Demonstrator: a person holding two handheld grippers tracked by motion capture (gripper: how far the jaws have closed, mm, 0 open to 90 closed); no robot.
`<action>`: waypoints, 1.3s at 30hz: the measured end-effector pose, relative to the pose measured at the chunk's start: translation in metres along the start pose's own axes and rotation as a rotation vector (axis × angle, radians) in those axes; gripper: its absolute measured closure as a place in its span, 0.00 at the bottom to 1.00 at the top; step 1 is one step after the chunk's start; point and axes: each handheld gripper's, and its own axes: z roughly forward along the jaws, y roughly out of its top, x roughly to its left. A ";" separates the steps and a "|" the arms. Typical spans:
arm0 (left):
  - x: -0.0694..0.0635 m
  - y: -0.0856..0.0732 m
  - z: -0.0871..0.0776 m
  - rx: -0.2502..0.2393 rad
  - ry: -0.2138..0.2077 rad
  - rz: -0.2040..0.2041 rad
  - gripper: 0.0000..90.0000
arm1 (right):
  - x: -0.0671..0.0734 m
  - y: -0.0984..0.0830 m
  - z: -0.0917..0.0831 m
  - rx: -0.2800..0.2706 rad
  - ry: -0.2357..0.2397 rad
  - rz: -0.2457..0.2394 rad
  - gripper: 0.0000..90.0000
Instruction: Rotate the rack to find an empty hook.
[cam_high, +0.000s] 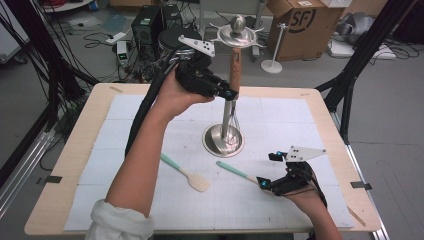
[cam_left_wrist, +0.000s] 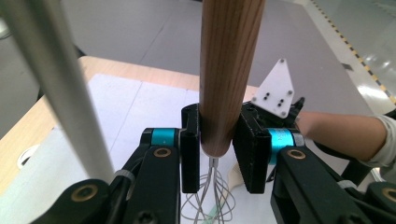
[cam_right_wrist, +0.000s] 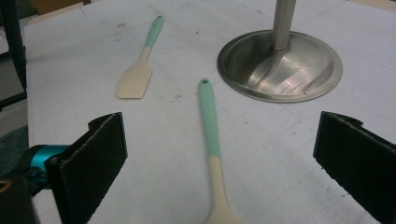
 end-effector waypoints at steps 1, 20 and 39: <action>0.000 0.000 -0.001 -0.001 0.005 -0.005 0.81 | 0.000 0.000 0.000 0.001 0.000 -0.002 0.03; 0.001 -0.004 -0.002 -0.004 0.042 -0.019 0.71 | 0.000 0.000 0.000 0.002 -0.001 -0.002 0.03; 0.001 -0.020 -0.022 -0.053 0.091 -0.065 0.54 | 0.002 0.001 0.001 0.005 -0.001 -0.007 0.03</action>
